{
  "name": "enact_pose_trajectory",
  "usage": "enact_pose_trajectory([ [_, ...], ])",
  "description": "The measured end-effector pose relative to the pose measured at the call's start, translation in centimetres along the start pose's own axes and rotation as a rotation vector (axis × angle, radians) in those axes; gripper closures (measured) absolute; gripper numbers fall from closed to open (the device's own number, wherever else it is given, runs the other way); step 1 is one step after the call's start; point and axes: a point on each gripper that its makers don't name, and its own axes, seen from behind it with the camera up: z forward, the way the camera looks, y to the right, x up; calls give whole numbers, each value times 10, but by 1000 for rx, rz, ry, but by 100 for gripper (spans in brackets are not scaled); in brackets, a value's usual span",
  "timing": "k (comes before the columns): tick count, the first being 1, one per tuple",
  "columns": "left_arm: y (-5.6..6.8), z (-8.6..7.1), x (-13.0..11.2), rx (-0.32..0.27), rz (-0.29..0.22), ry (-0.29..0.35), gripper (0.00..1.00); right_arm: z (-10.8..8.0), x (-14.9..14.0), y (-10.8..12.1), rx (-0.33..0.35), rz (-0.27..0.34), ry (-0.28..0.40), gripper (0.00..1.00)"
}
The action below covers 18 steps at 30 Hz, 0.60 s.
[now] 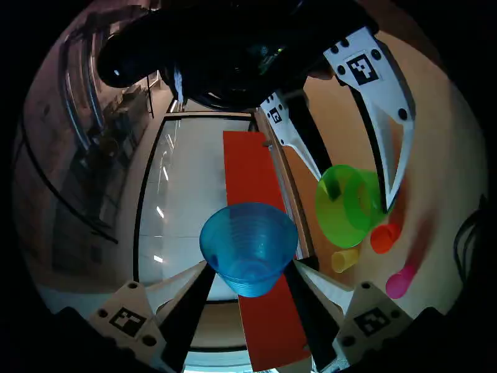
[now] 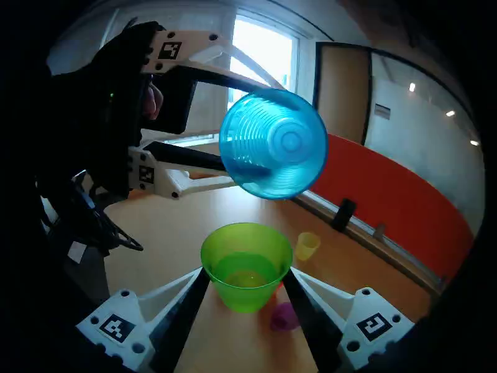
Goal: Pour water
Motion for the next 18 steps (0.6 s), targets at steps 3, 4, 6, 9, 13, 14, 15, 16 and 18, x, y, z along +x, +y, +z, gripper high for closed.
enact_pose_trajectory([
  [3, -1, 3, -3, -3, -40, 1, 22, 0, 0, 1, -2, 2, 1, 13],
  [4, -1, 4, -4, -5, -54, 0, 22, 0, 0, 2, -3, 2, 2, 13],
  [6, -2, 6, -7, -7, -83, -2, 22, 0, 0, 3, -5, 3, 3, 13],
  [9, -2, 8, -11, -11, -120, -4, 22, 1, 1, 3, -7, 2, 6, 13],
  [13, -1, 9, -15, -20, -177, -7, 22, 1, 3, 4, -9, 2, 10, 13],
  [14, 0, 9, -16, -23, -196, -7, 22, 1, 3, 5, -10, 2, 10, 13],
  [15, 1, 9, -17, -26, -214, -8, 22, 1, 3, 5, -11, 3, 10, 13],
  [16, 2, 9, -18, -28, -234, -10, 22, 1, 3, 5, -11, 3, 10, 13],
  [18, 3, 9, -20, -34, -275, -14, 22, 2, 3, 6, -12, 3, 11, 13],
])
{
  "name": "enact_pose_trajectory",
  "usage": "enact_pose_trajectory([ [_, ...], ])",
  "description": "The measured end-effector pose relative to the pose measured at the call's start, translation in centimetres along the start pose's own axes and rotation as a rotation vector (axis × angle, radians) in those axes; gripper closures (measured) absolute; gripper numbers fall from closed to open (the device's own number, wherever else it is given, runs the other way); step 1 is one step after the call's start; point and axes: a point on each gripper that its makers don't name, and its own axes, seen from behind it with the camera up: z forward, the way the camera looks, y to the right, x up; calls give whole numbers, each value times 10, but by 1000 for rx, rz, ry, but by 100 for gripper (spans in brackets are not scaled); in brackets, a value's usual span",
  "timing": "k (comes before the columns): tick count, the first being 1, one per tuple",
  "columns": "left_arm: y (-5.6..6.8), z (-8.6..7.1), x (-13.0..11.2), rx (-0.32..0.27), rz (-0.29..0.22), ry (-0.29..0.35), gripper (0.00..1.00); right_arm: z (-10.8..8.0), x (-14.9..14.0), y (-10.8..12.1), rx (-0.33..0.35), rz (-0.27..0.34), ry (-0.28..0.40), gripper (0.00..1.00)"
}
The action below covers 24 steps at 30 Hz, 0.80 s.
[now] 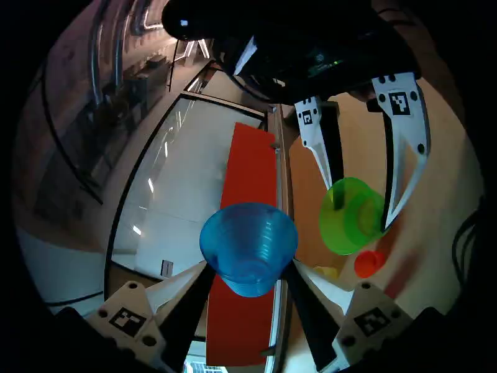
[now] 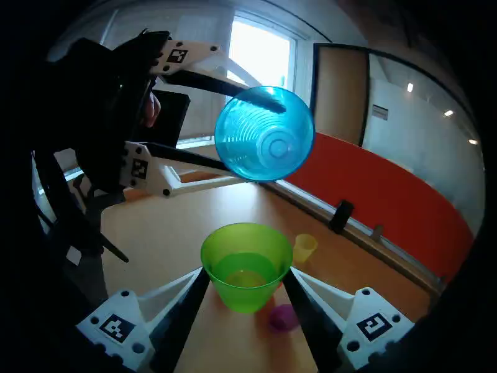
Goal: Pour water
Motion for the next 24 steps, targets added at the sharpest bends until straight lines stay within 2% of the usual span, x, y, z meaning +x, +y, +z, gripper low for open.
enact_pose_trajectory([
  [9, 4, 1, -16, -15, -173, -26, 22, -1, 2, 3, -7, 0, 6, 13],
  [24, 15, -3, -38, -28, -500, -85, 22, 3, 6, 2, -13, 6, 19, 13],
])
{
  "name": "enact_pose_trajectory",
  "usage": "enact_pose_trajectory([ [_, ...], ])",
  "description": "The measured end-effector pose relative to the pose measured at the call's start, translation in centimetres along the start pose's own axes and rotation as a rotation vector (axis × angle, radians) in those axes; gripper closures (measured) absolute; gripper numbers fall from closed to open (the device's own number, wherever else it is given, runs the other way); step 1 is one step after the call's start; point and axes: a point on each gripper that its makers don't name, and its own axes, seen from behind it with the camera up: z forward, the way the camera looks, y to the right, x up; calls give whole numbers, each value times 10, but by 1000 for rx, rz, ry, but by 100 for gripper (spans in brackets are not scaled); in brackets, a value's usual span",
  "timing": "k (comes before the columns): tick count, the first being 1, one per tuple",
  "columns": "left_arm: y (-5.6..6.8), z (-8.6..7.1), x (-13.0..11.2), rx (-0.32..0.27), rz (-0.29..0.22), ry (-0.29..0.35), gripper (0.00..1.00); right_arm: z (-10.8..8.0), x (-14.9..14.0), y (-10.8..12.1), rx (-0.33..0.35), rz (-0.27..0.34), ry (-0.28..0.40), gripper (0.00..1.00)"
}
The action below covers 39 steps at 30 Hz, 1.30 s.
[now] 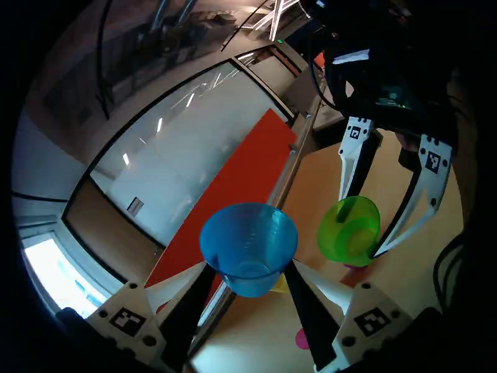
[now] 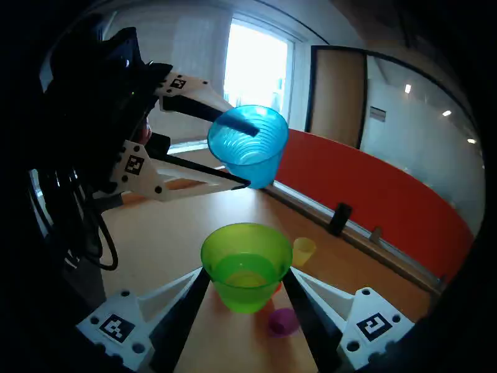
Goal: Pour water
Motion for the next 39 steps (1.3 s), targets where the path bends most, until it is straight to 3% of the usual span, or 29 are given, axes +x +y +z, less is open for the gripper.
enact_pose_trajectory([
  [14, -5, -2, -42, -23, -340, -84, 22, 0, 2, 3, -16, 7, 13, 13],
  [26, 11, -3, -71, -29, -488, -143, 22, -2, 7, 4, -34, 31, 29, 13],
  [39, 36, -1, -91, -46, -573, -164, 22, -5, 1, 9, -59, 49, 33, 13],
])
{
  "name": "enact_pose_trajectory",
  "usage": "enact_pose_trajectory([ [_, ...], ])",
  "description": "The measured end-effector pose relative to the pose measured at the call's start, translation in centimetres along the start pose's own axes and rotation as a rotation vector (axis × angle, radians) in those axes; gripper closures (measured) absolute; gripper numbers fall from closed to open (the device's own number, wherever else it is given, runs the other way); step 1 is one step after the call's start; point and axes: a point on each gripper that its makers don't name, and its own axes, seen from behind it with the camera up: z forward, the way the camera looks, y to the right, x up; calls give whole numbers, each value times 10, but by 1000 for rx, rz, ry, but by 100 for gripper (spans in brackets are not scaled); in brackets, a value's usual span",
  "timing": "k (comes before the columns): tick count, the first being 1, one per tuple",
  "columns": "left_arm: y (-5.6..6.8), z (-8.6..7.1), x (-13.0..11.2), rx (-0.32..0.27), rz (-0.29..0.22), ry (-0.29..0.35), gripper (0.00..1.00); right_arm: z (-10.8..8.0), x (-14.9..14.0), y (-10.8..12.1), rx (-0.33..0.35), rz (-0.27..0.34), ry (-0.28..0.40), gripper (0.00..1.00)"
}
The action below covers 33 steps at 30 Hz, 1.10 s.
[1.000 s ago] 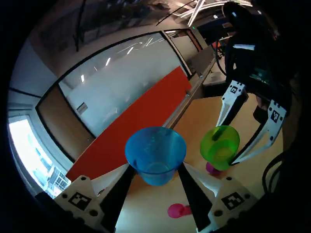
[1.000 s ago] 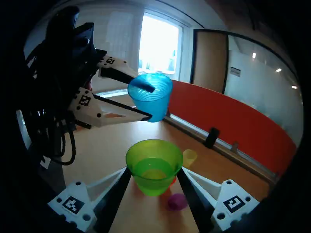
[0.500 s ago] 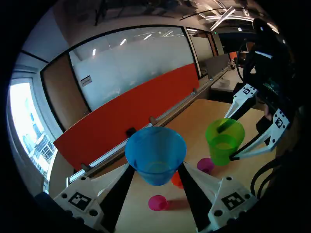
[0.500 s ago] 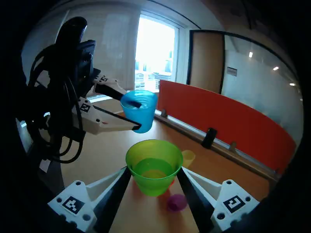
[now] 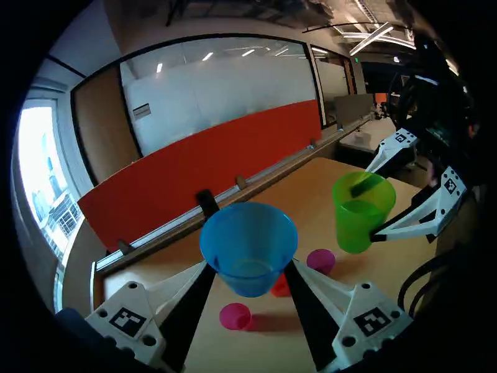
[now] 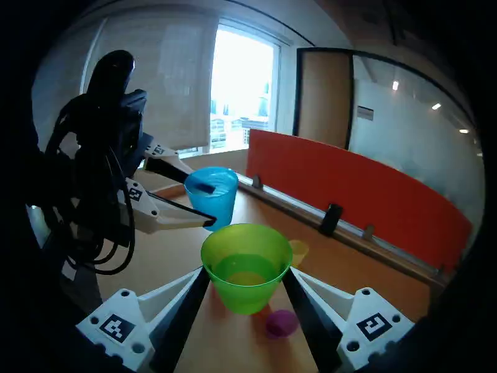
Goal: Pour water
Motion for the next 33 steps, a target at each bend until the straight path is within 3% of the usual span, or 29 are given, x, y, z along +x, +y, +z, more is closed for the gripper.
enact_pose_trajectory([
  [18, 19, 13, -55, -27, -64, -21, 22, 3, -17, 5, -45, 41, -9, 13],
  [23, 25, 17, -68, -41, -58, -21, 22, 5, -19, 9, -59, 45, -7, 13],
  [27, 36, 23, -79, -63, -54, -21, 22, 7, -19, 13, -72, 46, -5, 13],
  [33, 51, 35, -96, -97, -98, -10, 22, 10, -19, 22, -92, 51, 2, 13],
])
